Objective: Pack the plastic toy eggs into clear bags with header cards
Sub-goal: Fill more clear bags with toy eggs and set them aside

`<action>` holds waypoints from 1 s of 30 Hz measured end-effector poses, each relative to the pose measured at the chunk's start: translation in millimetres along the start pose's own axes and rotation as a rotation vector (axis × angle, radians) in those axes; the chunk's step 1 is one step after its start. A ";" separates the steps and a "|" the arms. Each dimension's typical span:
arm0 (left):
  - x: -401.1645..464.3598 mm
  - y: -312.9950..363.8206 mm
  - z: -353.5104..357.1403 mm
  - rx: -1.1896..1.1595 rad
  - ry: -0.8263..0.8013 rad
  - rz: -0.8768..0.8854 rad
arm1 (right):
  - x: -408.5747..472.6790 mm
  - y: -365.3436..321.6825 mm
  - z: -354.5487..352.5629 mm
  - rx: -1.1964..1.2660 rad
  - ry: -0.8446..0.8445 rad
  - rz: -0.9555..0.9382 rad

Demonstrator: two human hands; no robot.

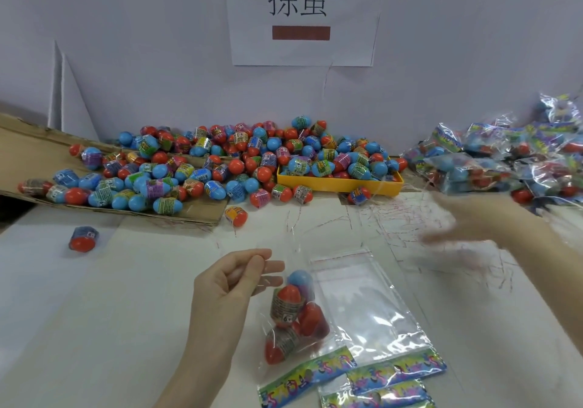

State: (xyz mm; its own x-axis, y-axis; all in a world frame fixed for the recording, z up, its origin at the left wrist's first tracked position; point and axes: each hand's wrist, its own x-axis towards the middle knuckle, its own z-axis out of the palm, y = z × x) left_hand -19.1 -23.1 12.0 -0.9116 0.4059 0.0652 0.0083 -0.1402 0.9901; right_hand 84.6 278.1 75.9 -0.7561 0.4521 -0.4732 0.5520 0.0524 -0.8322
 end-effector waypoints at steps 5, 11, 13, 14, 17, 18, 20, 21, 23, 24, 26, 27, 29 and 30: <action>0.1 -0.3 3.1 0.012 0.002 -0.007 | -12.5 20.1 -2.2 0.004 -0.124 -0.115; 1.9 0.3 2.6 0.011 0.001 0.011 | 6.1 13.0 2.6 0.112 -0.057 0.030; 1.3 -0.4 3.3 0.013 -0.010 -0.002 | 9.9 24.8 0.5 0.317 0.069 -0.032; 1.5 -0.7 3.5 0.009 -0.011 -0.001 | 6.3 28.2 -6.1 0.281 0.045 -0.061; 2.9 -1.7 2.8 0.003 -0.012 0.013 | 15.6 11.9 5.6 0.356 0.056 -0.103; 3.0 -2.0 3.1 0.003 -0.011 0.014 | 8.7 11.1 9.0 0.354 -0.073 -0.196; 2.7 -2.6 3.8 0.004 -0.016 0.014 | 9.2 7.2 15.6 0.307 0.098 -0.247; 2.5 -2.1 4.1 0.006 -0.021 0.017 | 11.1 8.8 17.5 0.137 0.229 -0.292; 2.7 -1.2 4.1 0.007 -0.029 0.036 | 20.5 9.5 21.2 0.233 0.420 -0.352; 3.2 -1.3 3.5 0.005 -0.031 0.049 | 18.7 6.9 26.5 0.274 0.341 -0.414; 2.3 -1.4 3.0 0.006 -0.053 0.058 | 11.3 15.1 32.4 -0.017 0.451 -0.415; 1.9 -1.1 3.4 -0.004 -0.066 0.059 | 9.6 17.7 34.9 -0.247 0.566 -0.388; 1.9 -1.0 3.8 -0.036 -0.084 0.047 | 10.8 23.7 53.1 -0.616 0.761 -0.426; 2.5 -1.5 4.2 -0.058 -0.094 0.032 | 7.6 22.1 65.6 -0.547 0.585 -0.459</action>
State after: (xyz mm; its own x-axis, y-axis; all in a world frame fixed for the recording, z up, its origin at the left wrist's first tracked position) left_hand -19.7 -18.1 11.2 -0.8688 0.4827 0.1104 0.0102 -0.2055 0.9786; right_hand 68.0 224.3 35.0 -0.7264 0.6528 0.2152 0.4434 0.6842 -0.5790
